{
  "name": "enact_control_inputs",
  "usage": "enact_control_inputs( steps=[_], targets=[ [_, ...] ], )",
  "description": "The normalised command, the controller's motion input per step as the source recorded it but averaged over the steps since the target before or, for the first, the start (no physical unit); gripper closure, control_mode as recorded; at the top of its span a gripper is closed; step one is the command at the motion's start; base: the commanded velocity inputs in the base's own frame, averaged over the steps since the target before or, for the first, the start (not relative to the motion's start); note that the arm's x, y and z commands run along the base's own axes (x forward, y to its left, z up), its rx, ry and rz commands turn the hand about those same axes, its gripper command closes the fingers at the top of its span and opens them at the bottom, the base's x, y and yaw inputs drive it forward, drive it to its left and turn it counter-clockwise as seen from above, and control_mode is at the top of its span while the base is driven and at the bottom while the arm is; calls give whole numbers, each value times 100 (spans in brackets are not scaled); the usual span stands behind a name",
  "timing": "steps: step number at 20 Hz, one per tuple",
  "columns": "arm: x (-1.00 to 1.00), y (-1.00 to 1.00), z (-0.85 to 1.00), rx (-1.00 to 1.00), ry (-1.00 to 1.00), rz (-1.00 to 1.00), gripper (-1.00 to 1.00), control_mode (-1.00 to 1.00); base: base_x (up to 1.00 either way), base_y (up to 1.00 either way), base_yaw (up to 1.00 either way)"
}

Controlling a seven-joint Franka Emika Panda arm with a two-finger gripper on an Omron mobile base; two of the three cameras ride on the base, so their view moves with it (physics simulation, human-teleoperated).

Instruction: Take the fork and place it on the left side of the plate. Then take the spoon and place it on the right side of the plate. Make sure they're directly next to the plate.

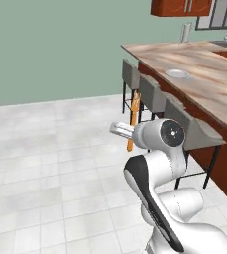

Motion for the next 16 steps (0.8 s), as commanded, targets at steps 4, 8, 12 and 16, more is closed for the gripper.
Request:
enact_control_inputs(
  steps=[4, 8, 12, 16],
  targets=[
    [0, 0, 0, 0, 0, 0, 100, 100, 82, 73, -43],
    [0, 0, 0, 0, 0, 0, 100, 100, 83, 70, -45],
    [0, 0, 0, 0, 0, 0, 100, 100, 83, 68, -45],
    [0, 0, 0, 0, 0, 0, 100, 100, 83, 68, -45]
  ],
)
